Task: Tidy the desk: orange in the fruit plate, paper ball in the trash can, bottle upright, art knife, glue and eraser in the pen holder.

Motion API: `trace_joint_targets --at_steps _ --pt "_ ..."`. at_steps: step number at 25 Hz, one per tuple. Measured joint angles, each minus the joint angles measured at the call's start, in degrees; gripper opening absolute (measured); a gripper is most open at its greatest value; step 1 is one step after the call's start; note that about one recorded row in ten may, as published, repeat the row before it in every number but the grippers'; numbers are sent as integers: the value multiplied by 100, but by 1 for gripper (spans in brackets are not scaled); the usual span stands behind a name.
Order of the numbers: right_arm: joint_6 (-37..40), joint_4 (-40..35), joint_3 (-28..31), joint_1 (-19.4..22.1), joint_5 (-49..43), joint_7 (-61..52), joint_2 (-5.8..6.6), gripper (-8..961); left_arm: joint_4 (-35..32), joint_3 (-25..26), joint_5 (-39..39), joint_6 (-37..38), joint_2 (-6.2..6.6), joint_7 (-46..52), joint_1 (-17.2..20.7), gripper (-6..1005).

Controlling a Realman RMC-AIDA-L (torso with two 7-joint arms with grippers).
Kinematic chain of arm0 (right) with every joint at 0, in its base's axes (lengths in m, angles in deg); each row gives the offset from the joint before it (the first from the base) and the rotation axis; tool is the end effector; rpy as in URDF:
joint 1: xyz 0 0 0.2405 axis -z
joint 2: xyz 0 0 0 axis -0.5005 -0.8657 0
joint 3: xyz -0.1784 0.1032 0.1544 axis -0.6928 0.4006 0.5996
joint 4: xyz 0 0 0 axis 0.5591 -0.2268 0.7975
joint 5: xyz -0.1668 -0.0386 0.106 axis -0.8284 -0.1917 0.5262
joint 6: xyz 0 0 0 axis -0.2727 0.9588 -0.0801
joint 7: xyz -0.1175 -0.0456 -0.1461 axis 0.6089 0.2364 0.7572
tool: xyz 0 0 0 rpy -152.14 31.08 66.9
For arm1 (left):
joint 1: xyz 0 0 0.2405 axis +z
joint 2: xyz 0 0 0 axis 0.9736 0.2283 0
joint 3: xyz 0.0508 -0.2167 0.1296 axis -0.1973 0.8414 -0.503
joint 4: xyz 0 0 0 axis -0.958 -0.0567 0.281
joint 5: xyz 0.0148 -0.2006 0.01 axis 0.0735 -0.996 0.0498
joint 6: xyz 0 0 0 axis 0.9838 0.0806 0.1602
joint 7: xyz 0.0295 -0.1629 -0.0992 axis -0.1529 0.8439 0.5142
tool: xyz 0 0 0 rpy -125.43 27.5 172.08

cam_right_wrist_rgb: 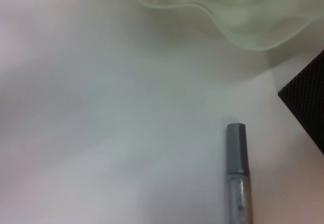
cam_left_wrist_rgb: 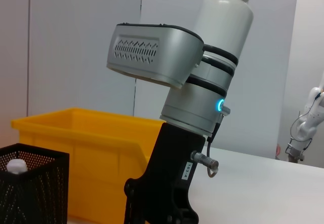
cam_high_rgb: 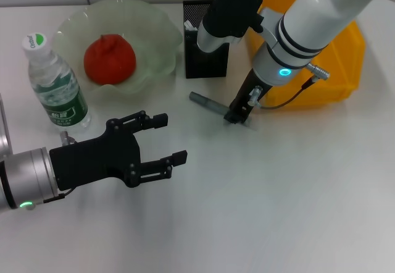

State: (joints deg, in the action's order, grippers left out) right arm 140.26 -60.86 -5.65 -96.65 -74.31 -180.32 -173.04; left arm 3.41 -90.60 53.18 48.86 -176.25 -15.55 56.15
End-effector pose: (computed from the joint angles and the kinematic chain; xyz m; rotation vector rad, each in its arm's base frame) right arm 0.1655 0.4192 -0.1447 -2.7238 0.5422 -0.6556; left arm -0.2510 0.2892 -0.0807 -2.6766 -0.3577 -0.8543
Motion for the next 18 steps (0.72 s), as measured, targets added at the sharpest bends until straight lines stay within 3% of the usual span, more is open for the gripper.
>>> trace_joint_targets --at_steps 12,16,18 --pt "79 -75 -9 1 0 0 0 147 0 0 0 6 -10 -2 28 703" --pt "236 -381 27 107 0 7 5 133 0 3 -16 9 -8 -4 45 701" --pt "459 -892 32 343 -1 -15 20 133 1 62 -30 9 -5 1 59 701"
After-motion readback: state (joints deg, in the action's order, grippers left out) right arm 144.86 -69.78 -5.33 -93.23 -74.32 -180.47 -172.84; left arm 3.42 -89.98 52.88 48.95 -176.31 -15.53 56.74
